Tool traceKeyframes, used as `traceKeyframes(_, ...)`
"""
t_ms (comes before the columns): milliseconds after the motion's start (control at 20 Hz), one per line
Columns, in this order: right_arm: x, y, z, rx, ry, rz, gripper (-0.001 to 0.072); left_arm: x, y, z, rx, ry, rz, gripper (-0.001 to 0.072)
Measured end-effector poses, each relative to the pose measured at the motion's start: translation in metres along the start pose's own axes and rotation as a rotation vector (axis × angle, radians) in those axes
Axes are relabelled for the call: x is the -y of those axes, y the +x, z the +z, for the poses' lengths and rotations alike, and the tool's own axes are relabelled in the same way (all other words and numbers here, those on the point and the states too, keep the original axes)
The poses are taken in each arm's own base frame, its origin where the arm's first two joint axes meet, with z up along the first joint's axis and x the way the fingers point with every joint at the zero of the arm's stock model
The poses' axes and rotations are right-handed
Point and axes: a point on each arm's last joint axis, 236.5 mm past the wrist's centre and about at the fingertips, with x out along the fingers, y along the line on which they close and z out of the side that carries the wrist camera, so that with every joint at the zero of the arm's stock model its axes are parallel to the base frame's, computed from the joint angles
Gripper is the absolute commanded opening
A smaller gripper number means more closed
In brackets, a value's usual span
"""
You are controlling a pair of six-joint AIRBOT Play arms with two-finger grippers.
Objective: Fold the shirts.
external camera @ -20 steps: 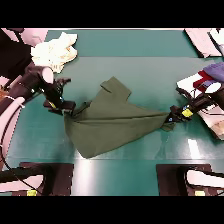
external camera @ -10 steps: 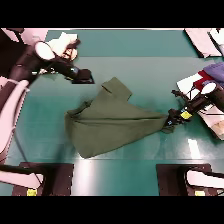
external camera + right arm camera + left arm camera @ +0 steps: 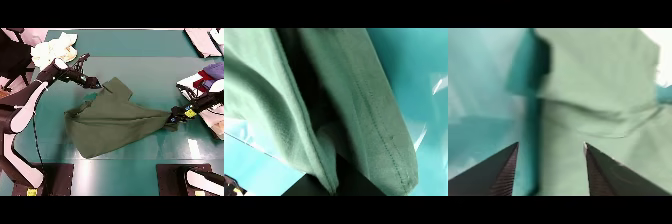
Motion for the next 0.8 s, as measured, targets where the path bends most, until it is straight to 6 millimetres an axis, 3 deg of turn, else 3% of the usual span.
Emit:
traceKeyframes(150,-0.001,-0.005,0.000,0.021,0.007,-0.006,0.0021,-0.004,0.011,-0.015,-0.055,0.006,-0.012,0.0494)
traceKeyframes(400,-0.002,-0.007,0.001,0.035,0.020,-0.007,0.0021,0.024,0.029,-0.034,-0.126,0.049,-0.075,0.0491)
traceKeyframes(600,-0.008,-0.005,-0.001,0.026,0.004,-0.012,0.0021,0.040,0.042,-0.027,-0.099,0.084,-0.074,0.0030)
traceKeyframes(800,-0.011,-0.001,-0.001,0.018,-0.018,-0.030,0.0021,0.043,0.023,0.022,0.035,0.070,-0.049,0.0025)
